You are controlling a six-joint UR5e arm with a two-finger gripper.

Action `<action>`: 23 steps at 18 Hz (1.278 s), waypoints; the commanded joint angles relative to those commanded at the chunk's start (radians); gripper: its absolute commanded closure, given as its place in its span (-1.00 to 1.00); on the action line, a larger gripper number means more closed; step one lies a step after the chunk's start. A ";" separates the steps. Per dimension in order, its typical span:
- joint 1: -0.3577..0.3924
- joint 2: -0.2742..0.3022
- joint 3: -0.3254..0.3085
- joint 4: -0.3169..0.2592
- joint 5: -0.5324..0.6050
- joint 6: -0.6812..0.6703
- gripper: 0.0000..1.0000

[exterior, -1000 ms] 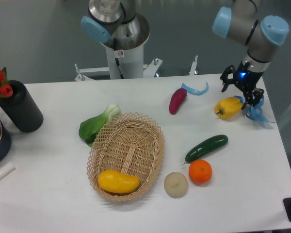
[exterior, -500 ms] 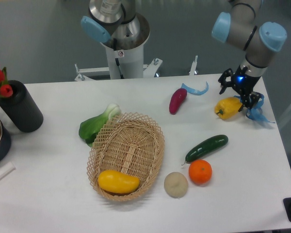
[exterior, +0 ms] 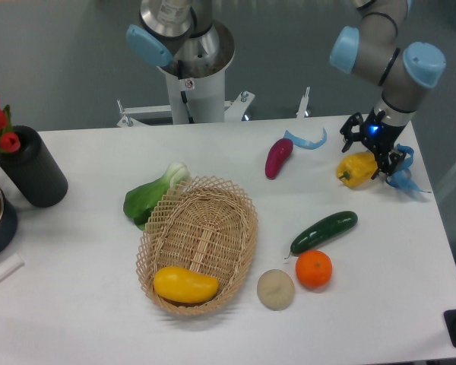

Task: Pick up the yellow pepper from the table
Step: 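Lower the gripper around the yellow bell pepper, then close the gripper on the yellow pepper and lift it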

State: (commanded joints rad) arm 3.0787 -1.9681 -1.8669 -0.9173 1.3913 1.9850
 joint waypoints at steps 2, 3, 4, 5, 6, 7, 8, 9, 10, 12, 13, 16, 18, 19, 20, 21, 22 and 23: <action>-0.003 -0.005 0.002 0.002 0.002 -0.003 -0.72; -0.003 -0.008 0.002 0.002 0.002 -0.009 -0.55; -0.003 -0.008 0.005 0.000 0.002 -0.015 -0.40; -0.003 -0.008 0.006 0.000 0.002 -0.015 -0.25; -0.003 -0.008 0.006 0.000 0.002 -0.015 -0.13; -0.003 -0.006 0.009 0.000 0.002 -0.015 0.07; -0.002 -0.003 0.014 -0.002 0.002 -0.015 0.18; -0.002 -0.002 0.017 -0.002 0.002 -0.015 0.21; -0.002 0.003 0.029 -0.008 0.003 -0.026 0.22; -0.005 0.018 0.054 -0.026 0.005 -0.078 0.22; -0.009 0.023 0.066 -0.041 0.006 -0.119 0.22; -0.064 0.026 0.130 -0.069 0.081 -0.198 0.22; -0.095 0.023 0.187 -0.087 0.171 -0.199 0.22; -0.104 0.021 0.201 -0.098 0.172 -0.209 0.22; -0.107 0.018 0.210 -0.101 0.167 -0.257 0.21; -0.110 0.017 0.218 -0.101 0.164 -0.290 0.21; -0.124 0.015 0.227 -0.101 0.157 -0.310 0.22; -0.129 0.015 0.238 -0.101 0.143 -0.327 0.28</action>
State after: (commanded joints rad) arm 2.9499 -1.9528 -1.6292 -1.0186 1.5341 1.6584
